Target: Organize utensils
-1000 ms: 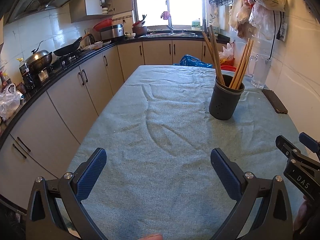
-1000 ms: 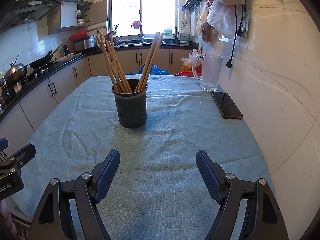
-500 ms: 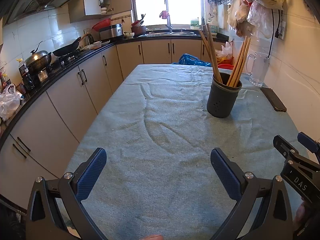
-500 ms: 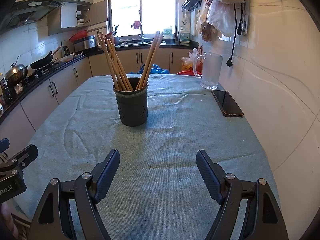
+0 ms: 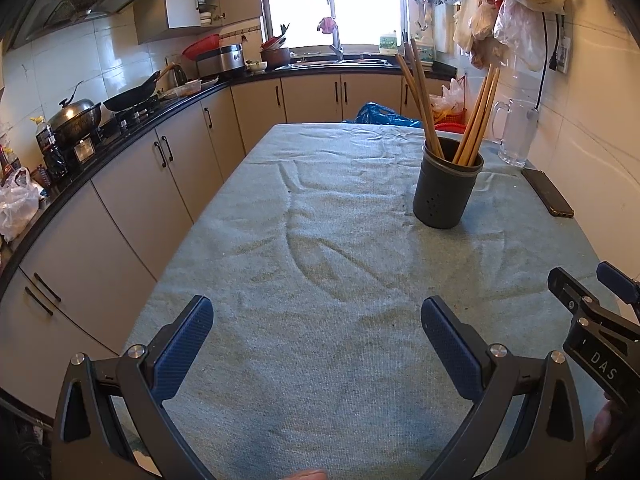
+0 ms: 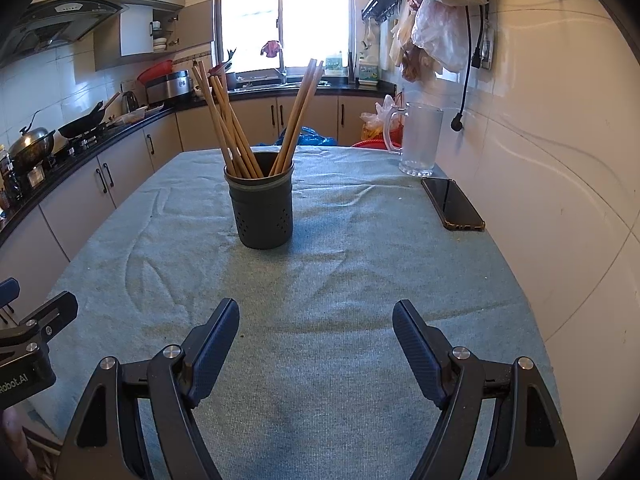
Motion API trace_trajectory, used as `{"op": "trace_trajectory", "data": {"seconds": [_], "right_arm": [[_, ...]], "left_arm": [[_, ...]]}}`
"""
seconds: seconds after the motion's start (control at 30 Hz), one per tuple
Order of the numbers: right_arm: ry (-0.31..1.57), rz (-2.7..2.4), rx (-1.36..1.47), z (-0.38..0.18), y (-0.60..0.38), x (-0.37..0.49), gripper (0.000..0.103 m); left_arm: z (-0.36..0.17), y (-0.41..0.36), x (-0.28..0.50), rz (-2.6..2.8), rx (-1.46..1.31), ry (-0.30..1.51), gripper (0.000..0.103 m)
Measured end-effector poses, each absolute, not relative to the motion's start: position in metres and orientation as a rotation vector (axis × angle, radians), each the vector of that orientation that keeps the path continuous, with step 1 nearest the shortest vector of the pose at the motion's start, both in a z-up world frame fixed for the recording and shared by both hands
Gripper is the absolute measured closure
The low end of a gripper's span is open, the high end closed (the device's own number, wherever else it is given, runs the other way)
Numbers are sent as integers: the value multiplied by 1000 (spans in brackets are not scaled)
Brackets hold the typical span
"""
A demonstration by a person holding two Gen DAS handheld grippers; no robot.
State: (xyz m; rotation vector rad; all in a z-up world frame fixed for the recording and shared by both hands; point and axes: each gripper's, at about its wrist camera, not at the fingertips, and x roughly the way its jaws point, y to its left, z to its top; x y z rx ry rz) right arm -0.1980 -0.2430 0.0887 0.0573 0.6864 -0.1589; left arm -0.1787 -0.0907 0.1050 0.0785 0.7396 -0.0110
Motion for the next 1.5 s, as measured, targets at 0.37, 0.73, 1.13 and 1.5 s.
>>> {"op": "trace_trajectory", "data": {"seconds": [0.37,0.73,1.13,1.5], "right_arm": [[687,-151,43,88,-236,-196,20],[694,-149,49,86,-235,-197,20],[680,-154,66,87,-239,-200,20],[672,-171,87,86,-245,-203,20]], "left_arm": [[102,-86,-176,-7,74,753,0],[100,-87,-177,-12,76,757,0],[100,-90,-178,-21,89,761,0],[99,-92,-178,-39,82,774,0]]}}
